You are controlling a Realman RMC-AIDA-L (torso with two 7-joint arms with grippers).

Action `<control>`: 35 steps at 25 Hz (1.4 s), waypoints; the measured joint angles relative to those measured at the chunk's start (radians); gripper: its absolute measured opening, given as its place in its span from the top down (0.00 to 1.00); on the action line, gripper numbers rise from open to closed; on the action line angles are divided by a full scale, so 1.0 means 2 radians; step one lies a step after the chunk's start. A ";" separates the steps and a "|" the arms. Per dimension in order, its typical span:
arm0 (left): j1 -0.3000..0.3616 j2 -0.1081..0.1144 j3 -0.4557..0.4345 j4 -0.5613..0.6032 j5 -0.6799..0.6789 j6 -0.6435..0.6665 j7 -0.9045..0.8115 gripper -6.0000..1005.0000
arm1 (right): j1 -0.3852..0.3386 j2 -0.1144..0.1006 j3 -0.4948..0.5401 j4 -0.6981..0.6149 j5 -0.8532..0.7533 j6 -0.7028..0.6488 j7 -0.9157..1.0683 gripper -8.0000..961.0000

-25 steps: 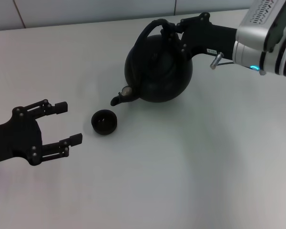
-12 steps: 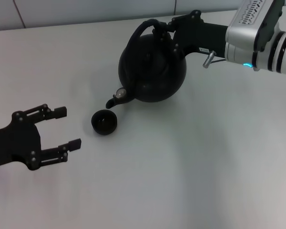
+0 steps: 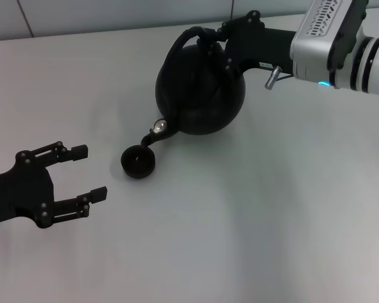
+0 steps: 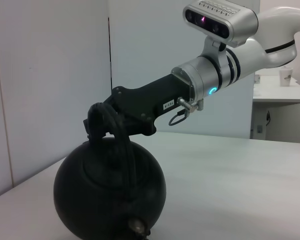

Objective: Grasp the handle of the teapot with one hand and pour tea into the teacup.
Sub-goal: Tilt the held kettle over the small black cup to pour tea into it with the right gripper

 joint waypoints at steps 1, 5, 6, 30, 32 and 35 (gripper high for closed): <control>0.000 0.000 0.000 0.000 0.000 0.000 0.000 0.22 | 0.000 0.000 0.000 0.000 0.000 0.000 0.000 0.89; 0.000 0.000 0.000 0.000 0.001 0.000 0.000 0.22 | 0.001 0.000 -0.018 -0.004 0.000 0.019 -0.010 0.89; 0.000 0.000 0.000 0.000 0.001 0.000 0.000 0.22 | 0.001 0.000 -0.018 -0.004 0.000 0.019 -0.010 0.89; -0.001 -0.002 -0.004 0.000 0.004 -0.005 0.001 0.22 | 0.003 0.000 -0.030 -0.035 -0.017 0.024 -0.013 0.88; -0.001 -0.002 -0.004 0.000 0.004 -0.005 0.001 0.22 | 0.002 0.001 -0.031 -0.038 -0.018 0.024 -0.013 0.88; -0.001 -0.002 -0.004 0.000 0.004 -0.006 0.002 0.22 | 0.000 0.001 -0.035 -0.043 -0.020 0.024 -0.013 0.88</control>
